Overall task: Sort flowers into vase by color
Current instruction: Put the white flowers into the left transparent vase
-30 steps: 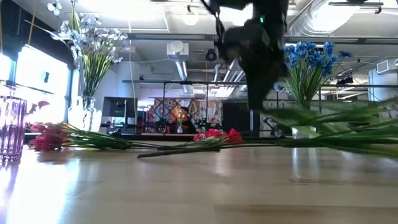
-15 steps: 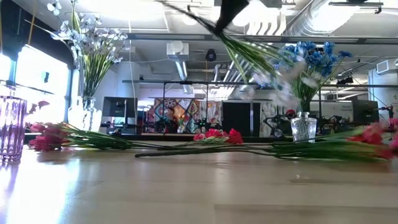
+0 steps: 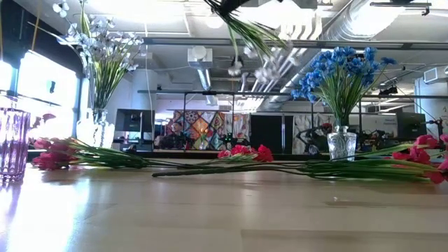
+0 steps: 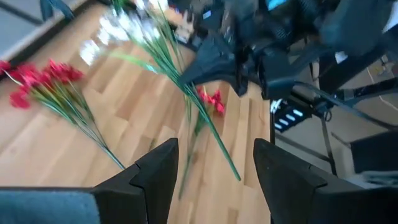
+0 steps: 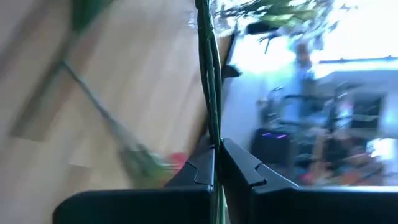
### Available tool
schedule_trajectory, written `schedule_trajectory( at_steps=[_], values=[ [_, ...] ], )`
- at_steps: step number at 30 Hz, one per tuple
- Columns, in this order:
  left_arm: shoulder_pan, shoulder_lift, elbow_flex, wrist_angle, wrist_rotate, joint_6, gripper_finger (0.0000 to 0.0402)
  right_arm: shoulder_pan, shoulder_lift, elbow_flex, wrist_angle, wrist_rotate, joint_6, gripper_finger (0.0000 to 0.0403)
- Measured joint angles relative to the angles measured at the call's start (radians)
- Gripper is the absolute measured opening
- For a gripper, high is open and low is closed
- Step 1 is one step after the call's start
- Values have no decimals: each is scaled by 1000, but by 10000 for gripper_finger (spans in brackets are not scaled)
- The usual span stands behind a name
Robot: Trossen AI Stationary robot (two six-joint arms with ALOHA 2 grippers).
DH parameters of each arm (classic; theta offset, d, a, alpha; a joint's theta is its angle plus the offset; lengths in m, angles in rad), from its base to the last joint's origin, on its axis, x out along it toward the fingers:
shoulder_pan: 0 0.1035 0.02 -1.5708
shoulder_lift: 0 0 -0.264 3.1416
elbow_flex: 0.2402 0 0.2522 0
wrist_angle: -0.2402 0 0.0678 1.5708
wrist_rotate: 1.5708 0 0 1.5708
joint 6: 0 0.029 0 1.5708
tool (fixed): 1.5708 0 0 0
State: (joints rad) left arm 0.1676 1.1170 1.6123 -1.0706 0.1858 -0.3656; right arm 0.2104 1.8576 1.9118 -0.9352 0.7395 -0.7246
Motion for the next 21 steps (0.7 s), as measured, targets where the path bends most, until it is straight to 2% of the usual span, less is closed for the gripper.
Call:
schedule_trajectory(
  at_steps=[7, 11, 21],
  values=[
    [-45, 89, 0, 22, -12, -56, 195, -5, 0, 0, 231, 119, -383, 0],
    [-48, 124, 0, 70, -18, -90, 195, -8, 0, 0, 348, 131, -567, 0],
    [-48, 194, 0, 147, -26, -105, 195, -8, 0, 0, 515, 108, -762, 0]
  ],
)
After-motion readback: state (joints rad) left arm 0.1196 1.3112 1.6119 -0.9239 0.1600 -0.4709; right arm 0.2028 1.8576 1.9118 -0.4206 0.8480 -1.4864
